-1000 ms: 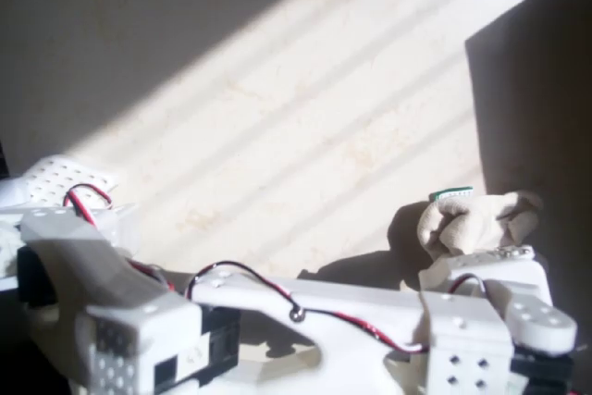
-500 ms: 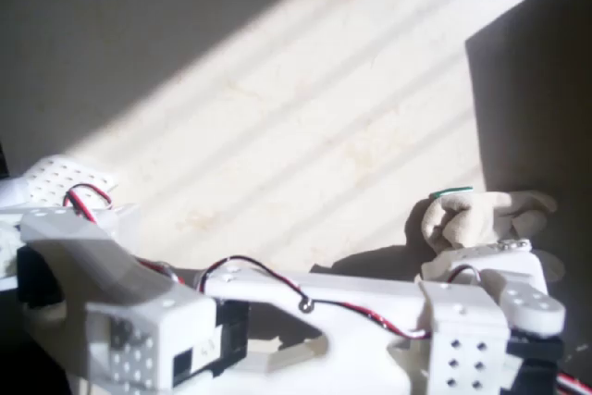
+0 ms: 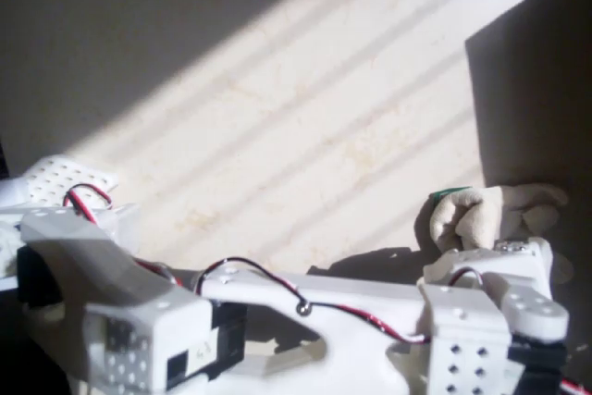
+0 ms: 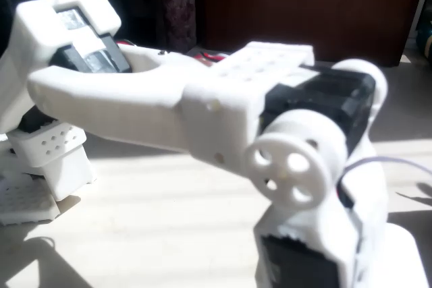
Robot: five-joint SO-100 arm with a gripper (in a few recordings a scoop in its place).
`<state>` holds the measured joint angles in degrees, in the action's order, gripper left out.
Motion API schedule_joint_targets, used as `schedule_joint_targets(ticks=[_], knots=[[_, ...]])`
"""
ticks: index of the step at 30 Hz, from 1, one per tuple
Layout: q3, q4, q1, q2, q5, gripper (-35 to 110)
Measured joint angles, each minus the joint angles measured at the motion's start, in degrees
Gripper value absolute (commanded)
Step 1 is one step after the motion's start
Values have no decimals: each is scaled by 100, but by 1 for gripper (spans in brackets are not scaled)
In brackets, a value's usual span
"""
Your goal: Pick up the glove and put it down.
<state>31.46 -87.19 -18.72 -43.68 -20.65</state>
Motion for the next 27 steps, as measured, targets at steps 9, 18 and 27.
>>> schedule_joint_targets(ticks=[9,18,27], knots=[[0,-800,413,-1336,9,32],[0,-844,1872,-1775,439,32],[0,-668,2399,-861,958,32]])
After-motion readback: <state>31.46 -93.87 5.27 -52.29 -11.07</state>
